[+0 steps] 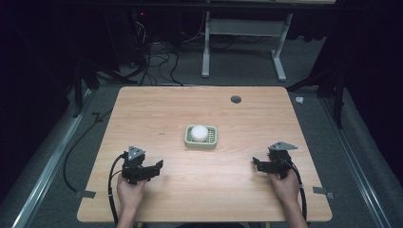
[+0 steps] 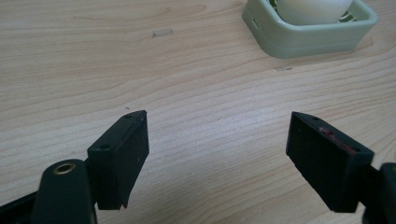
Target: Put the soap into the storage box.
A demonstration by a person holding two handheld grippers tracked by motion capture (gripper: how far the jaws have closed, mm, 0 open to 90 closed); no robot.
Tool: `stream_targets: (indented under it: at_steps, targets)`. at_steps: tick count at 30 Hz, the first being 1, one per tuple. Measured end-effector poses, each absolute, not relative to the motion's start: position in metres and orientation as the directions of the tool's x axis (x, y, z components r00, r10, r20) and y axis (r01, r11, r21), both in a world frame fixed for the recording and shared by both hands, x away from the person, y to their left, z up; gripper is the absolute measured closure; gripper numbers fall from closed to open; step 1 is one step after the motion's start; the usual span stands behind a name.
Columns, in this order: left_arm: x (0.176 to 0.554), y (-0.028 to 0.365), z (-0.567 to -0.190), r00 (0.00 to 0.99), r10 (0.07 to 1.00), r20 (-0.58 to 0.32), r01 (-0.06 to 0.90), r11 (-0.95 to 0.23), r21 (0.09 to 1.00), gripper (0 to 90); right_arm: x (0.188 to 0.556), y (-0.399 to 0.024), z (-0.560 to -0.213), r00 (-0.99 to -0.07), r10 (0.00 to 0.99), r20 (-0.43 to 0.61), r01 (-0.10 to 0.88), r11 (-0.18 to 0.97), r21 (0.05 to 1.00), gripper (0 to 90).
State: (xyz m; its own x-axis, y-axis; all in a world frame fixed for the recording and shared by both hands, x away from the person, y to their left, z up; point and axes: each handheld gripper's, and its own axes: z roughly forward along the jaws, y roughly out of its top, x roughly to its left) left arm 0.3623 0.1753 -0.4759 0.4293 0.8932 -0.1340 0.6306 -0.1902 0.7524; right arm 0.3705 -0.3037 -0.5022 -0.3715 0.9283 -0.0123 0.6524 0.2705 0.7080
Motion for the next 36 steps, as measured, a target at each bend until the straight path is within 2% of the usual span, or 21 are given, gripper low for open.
stream_targets:
  at_steps: [23, 33, 36]
  targets:
    - [0.359, 0.159, -0.499, 0.427, 0.897, -0.112, 0.654, -0.221, 0.723, 22.0, 0.37, -0.304, -0.502, -0.372, 0.928, -0.013, 0.652, 0.271, 0.708, 19.8]
    - [0.359, 0.154, -0.503, 0.435, 0.897, -0.08, 0.644, -0.247, 0.724, 21.9, 0.37, -0.304, -0.502, -0.371, 0.928, -0.013, 0.652, 0.27, 0.709, 19.8]
    - [0.358, 0.149, -0.507, 0.436, 0.899, -0.035, 0.619, -0.272, 0.737, 21.7, 0.37, -0.304, -0.502, -0.372, 0.928, -0.013, 0.652, 0.271, 0.708, 19.8]
